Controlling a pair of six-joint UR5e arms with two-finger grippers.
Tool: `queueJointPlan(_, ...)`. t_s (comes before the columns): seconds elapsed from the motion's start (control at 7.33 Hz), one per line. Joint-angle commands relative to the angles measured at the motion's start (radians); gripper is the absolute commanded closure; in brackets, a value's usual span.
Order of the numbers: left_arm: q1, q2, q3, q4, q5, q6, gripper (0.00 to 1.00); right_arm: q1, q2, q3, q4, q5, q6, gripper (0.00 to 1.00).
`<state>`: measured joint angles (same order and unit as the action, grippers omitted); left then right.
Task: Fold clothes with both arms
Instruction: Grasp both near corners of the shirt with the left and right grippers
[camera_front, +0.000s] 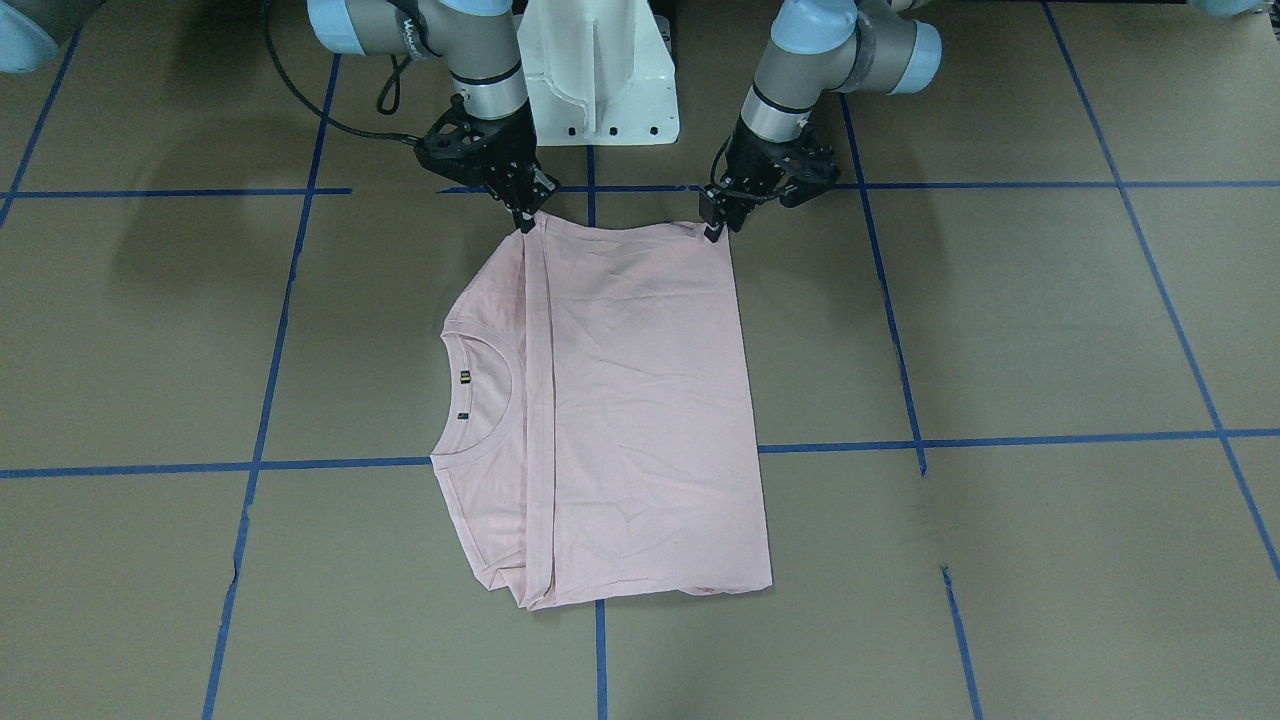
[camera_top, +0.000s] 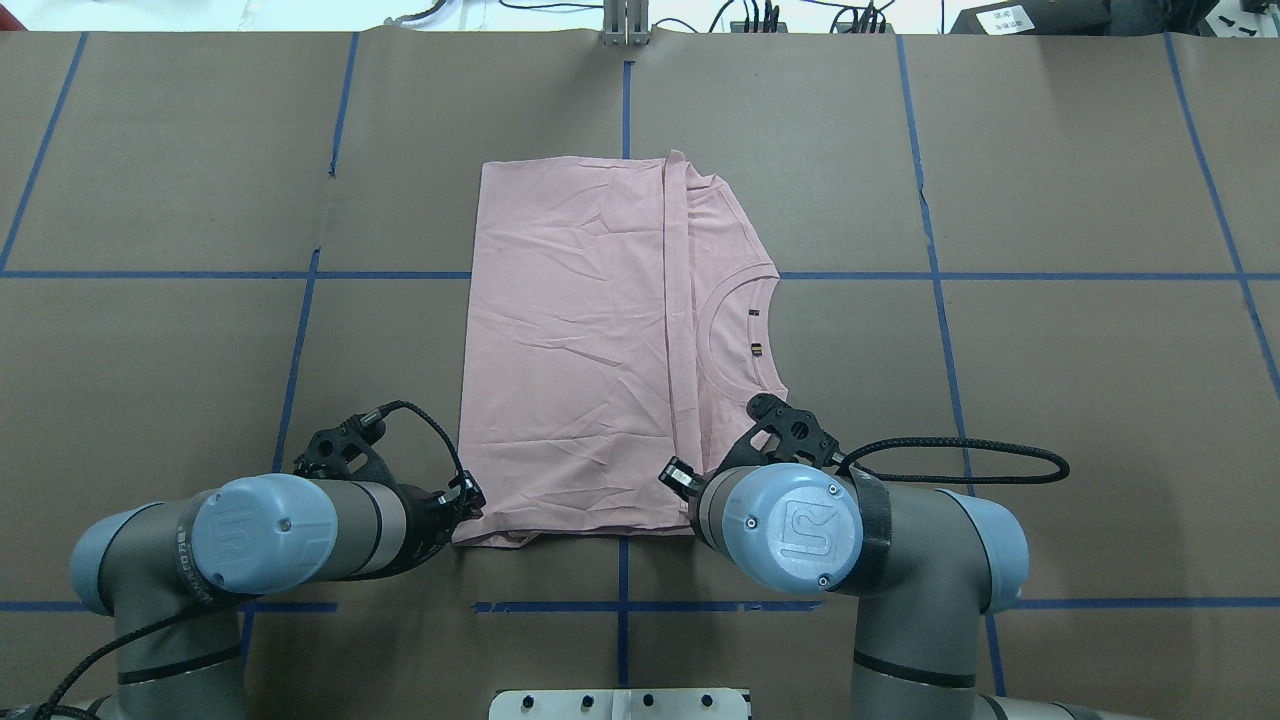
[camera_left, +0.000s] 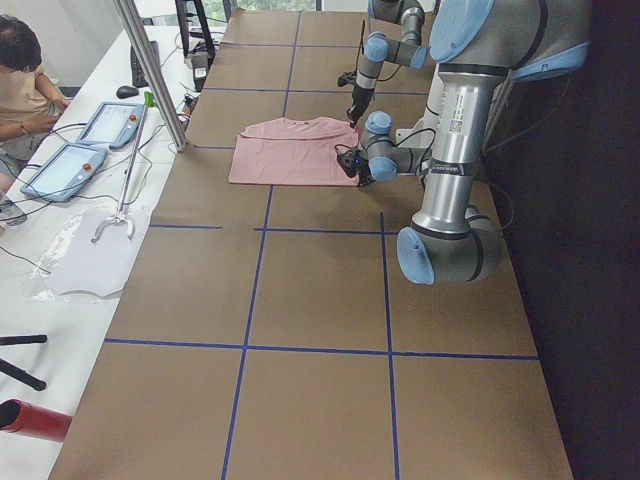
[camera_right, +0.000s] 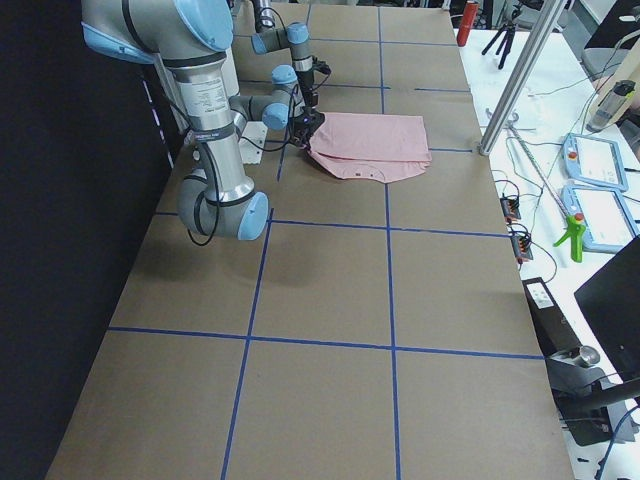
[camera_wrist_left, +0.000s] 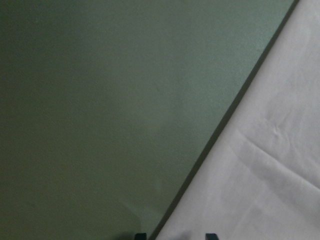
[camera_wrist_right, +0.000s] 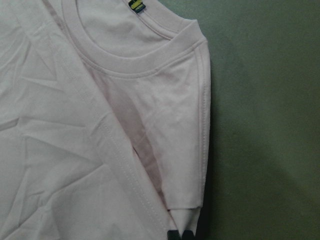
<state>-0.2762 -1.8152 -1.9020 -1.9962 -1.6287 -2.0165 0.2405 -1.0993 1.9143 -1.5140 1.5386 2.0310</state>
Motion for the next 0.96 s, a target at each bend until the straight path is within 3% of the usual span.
queueJointPlan(0.0,0.0,0.004,0.0,0.001,0.001,-0.001,0.5,0.0,0.001,0.0,0.0,0.0,0.0,1.0)
queueJointPlan(0.41,0.002,0.004,0.001,0.004,0.001,-0.001,0.53,0.0,0.001,0.006,0.0,0.0,0.0,1.0)
queueJointPlan(0.68,0.002,0.0,0.0,0.004,0.001,-0.002,0.99,0.0,0.001,0.005,0.0,0.0,0.0,1.0)
queueJointPlan(0.82,0.002,0.0,-0.009,0.004,0.001,-0.002,1.0,0.0,0.001,0.003,0.0,0.0,0.0,1.0)
